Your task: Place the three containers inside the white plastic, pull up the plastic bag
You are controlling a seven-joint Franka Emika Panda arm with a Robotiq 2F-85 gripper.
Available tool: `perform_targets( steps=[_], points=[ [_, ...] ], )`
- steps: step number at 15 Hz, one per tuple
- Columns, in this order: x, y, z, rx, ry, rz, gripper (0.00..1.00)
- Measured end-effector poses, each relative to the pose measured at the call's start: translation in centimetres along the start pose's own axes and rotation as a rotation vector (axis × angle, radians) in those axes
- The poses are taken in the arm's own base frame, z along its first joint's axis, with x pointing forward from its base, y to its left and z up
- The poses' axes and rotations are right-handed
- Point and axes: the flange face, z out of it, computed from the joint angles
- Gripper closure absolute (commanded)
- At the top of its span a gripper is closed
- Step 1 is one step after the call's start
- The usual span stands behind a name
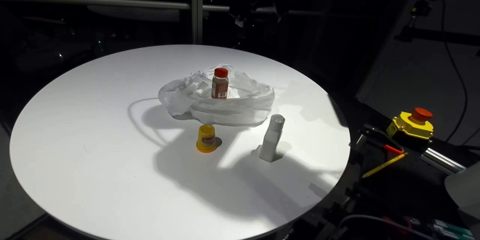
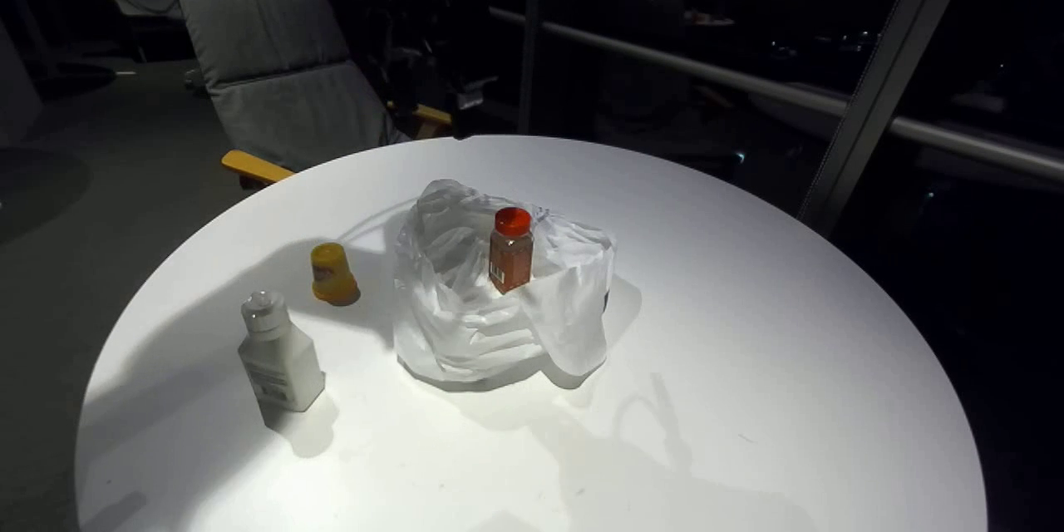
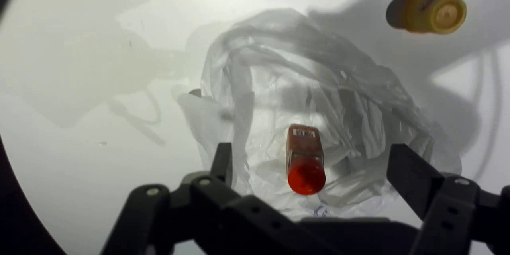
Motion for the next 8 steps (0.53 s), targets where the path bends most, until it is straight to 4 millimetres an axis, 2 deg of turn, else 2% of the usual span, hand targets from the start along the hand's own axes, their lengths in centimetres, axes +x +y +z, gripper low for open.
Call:
perform_targets(
  steps=[2, 3, 5, 8],
  points=[
    [-2.6, 1.4, -0.9, 0.029, -0.044, -0.05, 0.0],
    [-3.8, 1.9, -0.7, 0.045, -0.062, -0.07, 0.0],
    [-6.0, 2.3, 0.7, 0.076, -0.111, -0.097, 0.0],
    [-9.2, 2.1, 3.9, 0.1, -0.174, -0.112, 0.0]
  ],
)
